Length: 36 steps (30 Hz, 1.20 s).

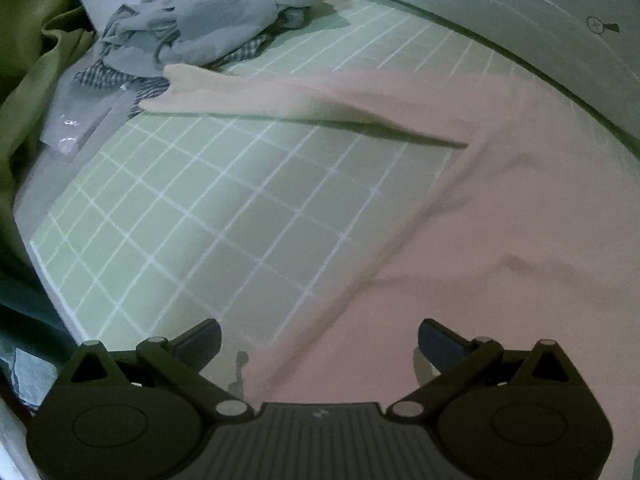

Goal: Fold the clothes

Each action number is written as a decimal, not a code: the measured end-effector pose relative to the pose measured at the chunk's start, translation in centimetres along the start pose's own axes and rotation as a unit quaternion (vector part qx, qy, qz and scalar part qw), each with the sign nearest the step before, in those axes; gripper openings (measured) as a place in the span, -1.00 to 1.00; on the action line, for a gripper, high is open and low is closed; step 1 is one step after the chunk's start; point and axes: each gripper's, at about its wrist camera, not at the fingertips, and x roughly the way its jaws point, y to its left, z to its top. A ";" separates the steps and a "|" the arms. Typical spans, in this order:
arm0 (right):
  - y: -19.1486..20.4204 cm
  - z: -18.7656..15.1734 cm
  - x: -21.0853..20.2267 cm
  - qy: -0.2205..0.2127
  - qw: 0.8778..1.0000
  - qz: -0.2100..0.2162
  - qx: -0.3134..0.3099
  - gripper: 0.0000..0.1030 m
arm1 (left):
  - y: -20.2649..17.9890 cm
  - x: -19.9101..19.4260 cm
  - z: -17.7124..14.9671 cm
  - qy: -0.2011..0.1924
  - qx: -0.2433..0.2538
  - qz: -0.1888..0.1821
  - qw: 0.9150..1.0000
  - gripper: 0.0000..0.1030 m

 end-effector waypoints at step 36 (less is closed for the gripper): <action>20.4 -7.5 4.9 0.003 0.961 -0.277 0.011 0.95 | 16.2 8.4 20.6 -0.058 -0.011 -0.070 0.996 0.81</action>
